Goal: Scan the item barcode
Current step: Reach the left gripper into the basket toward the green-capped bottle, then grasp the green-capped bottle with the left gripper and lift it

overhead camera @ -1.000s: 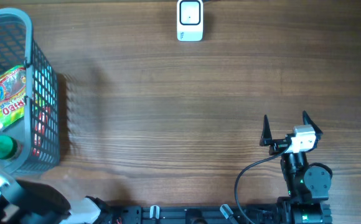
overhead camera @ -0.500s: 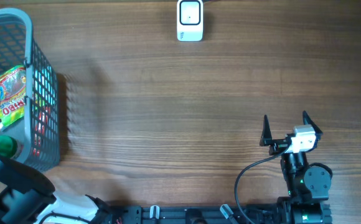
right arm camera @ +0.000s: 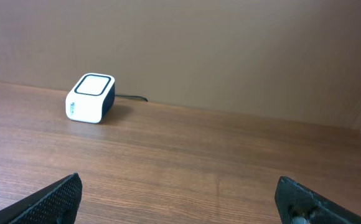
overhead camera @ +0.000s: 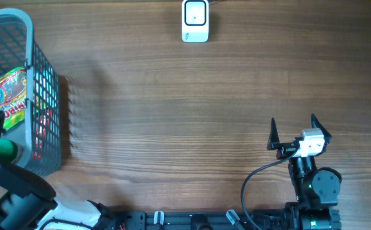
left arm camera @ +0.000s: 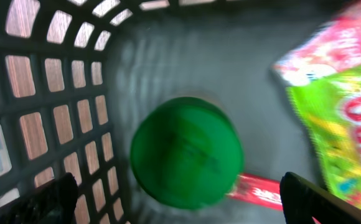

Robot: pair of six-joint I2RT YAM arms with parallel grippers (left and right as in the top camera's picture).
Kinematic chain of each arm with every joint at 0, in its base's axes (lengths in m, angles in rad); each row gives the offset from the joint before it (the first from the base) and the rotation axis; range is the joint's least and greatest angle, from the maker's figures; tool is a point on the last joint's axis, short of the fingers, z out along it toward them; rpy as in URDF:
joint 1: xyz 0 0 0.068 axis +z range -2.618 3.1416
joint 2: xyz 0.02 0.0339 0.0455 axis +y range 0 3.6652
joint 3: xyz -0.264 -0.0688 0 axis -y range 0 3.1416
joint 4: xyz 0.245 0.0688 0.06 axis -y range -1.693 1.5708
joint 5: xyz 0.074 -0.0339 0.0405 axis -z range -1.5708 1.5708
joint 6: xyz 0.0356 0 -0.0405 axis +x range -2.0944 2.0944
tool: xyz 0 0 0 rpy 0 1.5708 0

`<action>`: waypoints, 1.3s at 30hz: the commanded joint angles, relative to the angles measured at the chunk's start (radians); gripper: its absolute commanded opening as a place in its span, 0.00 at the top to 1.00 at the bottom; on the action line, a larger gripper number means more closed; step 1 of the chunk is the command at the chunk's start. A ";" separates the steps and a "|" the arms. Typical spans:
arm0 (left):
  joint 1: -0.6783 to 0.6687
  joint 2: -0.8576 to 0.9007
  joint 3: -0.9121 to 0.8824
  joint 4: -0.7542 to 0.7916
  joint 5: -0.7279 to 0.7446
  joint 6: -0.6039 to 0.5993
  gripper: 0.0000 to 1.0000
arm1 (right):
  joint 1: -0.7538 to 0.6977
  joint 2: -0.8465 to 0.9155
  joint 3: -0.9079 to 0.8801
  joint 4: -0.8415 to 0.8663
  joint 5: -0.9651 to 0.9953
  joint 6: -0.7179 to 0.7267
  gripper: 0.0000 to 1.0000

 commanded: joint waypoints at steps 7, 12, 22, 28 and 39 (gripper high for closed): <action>0.054 0.003 -0.091 0.033 -0.016 -0.023 0.00 | -0.002 -0.008 -0.001 0.002 -0.001 0.012 0.00; 0.053 0.003 -0.137 0.099 -0.009 -0.029 0.00 | -0.002 -0.008 -0.001 0.002 -0.001 0.012 0.00; 0.053 0.003 -0.248 0.212 -0.009 -0.030 0.00 | -0.002 -0.008 -0.001 0.002 -0.001 0.012 0.00; 0.053 0.003 -0.293 0.272 -0.009 -0.029 0.00 | -0.002 -0.008 -0.001 0.002 -0.001 0.012 0.00; 0.053 0.003 -0.305 0.303 -0.009 -0.029 0.42 | -0.002 -0.008 -0.001 0.002 -0.001 0.012 0.00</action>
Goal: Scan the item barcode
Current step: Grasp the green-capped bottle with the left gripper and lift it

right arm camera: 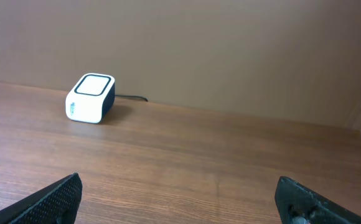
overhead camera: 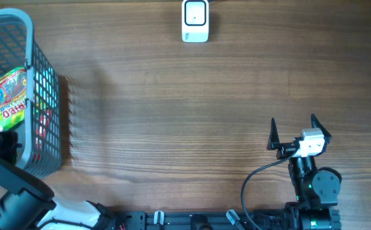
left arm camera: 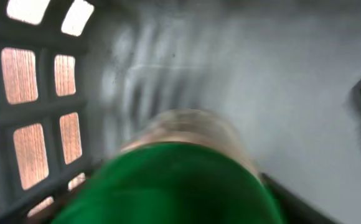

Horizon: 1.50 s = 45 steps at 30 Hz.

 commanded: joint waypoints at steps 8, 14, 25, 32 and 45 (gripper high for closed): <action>0.003 0.002 0.012 -0.021 -0.008 -0.002 0.42 | -0.002 -0.008 -0.001 0.002 -0.001 0.012 0.00; -0.018 0.002 0.199 -0.153 0.015 -0.002 0.40 | -0.002 -0.008 -0.001 0.002 -0.001 0.012 0.00; -0.106 0.000 0.716 -0.421 0.285 -0.002 0.40 | -0.002 -0.008 -0.001 0.002 -0.001 0.012 0.01; -0.273 -0.075 0.944 -0.398 0.426 -0.003 0.37 | -0.002 -0.008 -0.001 0.002 -0.001 0.012 0.00; -0.875 -0.128 0.962 -0.454 0.255 -0.002 0.38 | -0.002 -0.008 -0.001 0.002 -0.001 0.012 0.00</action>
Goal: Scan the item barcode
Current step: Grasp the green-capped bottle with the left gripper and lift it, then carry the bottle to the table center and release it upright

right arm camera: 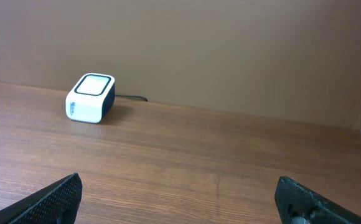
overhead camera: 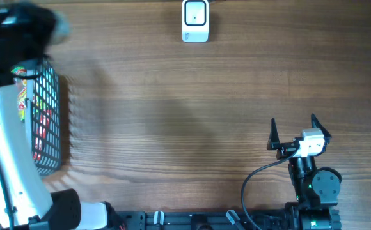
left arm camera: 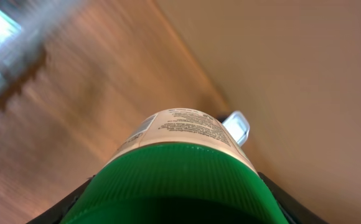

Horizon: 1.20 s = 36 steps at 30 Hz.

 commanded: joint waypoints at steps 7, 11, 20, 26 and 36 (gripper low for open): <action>-0.373 0.116 0.020 -0.137 -0.218 -0.002 0.38 | -0.002 -0.008 -0.001 0.001 -0.001 0.012 0.00; -0.455 0.184 0.016 -0.192 -0.217 -0.003 0.39 | -0.002 -0.008 -0.001 0.001 -0.001 0.012 0.00; -0.530 0.237 -0.167 -0.079 -0.229 -0.048 0.39 | -0.002 -0.008 -0.001 0.001 -0.001 0.012 0.00; -0.530 0.237 -0.423 0.074 -0.229 -0.064 0.39 | -0.002 -0.008 -0.001 0.001 -0.001 0.012 0.00; -0.530 0.237 -0.782 0.325 -0.228 -0.134 0.37 | -0.002 -0.008 -0.001 0.001 -0.001 0.012 0.00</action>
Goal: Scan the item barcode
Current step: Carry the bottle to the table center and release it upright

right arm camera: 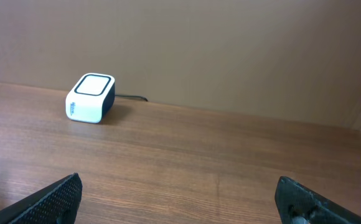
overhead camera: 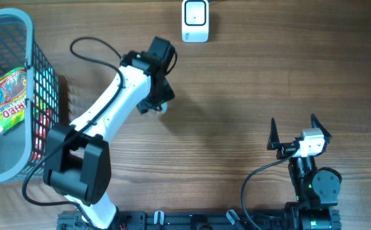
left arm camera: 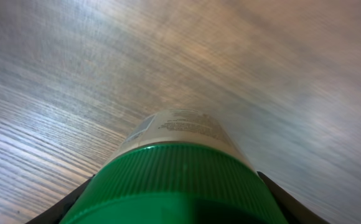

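A bottle with a green ribbed cap (left arm camera: 174, 186) and a white printed label fills the left wrist view, with my left gripper (left arm camera: 175, 211) shut on it just below the cap. In the overhead view the left gripper (overhead camera: 157, 97) holds it over the table, a little in front and left of the white barcode scanner (overhead camera: 195, 20); only a pale bit of the bottle (overhead camera: 164, 107) shows under the wrist. The scanner (right arm camera: 90, 98) also stands at the far left in the right wrist view. My right gripper (overhead camera: 294, 131) rests open at the near right, holding nothing.
A grey mesh basket (overhead camera: 41, 96) stands at the table's left edge with a colourful sweets bag (overhead camera: 6, 99) and a red packet inside. A black cable runs back from the scanner. A tan wall (right arm camera: 230, 50) rises behind the table.
My left arm has moved from above the basket at the far left to the middle back of the table, near the scanner, still holding the bottle. The right arm has not moved.
My left gripper was open in the basket above the green-capped bottle. Then it was down around the cap. Then it held the bottle high over the basket, and now it holds it over the table near the scanner. The right arm stayed still.
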Robot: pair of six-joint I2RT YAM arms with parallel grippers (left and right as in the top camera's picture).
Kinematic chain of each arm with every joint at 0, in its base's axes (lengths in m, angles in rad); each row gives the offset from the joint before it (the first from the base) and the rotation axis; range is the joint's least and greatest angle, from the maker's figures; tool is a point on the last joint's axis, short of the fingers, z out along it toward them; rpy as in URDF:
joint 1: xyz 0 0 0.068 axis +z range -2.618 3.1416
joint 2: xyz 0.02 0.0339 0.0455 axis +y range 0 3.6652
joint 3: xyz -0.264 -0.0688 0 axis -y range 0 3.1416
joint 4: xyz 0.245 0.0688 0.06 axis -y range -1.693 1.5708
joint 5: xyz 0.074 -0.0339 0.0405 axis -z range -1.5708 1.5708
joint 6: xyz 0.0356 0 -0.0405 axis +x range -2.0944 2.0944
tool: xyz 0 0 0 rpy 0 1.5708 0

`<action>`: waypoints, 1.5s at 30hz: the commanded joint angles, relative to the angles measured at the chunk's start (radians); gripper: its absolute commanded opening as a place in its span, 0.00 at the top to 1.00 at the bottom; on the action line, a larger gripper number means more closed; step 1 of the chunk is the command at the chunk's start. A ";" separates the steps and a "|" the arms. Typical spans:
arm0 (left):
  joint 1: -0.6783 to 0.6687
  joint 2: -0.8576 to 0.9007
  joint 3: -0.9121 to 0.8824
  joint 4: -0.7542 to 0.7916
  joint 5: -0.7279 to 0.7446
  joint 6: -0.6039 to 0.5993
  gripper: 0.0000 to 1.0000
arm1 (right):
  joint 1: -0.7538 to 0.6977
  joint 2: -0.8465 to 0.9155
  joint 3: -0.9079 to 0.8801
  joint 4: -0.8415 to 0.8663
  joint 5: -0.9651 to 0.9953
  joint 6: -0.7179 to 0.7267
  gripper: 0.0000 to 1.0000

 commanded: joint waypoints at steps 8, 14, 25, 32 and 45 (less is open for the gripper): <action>0.000 -0.001 -0.162 0.126 -0.021 -0.080 0.36 | -0.002 -0.008 -0.001 0.002 -0.001 0.012 0.00; 0.000 -0.001 -0.203 0.186 -0.020 -0.120 0.33 | -0.002 -0.008 -0.001 0.002 -0.001 0.012 0.00; -0.001 0.000 -0.240 0.214 -0.019 -0.124 0.30 | -0.002 -0.008 -0.001 0.002 -0.001 0.012 0.00; 0.000 0.002 -0.256 0.280 -0.021 -0.123 0.07 | -0.002 -0.008 -0.001 0.002 -0.001 0.012 0.00; 0.007 -0.196 0.027 0.001 -0.246 -0.030 0.00 | -0.002 -0.008 -0.001 0.002 -0.001 0.012 0.00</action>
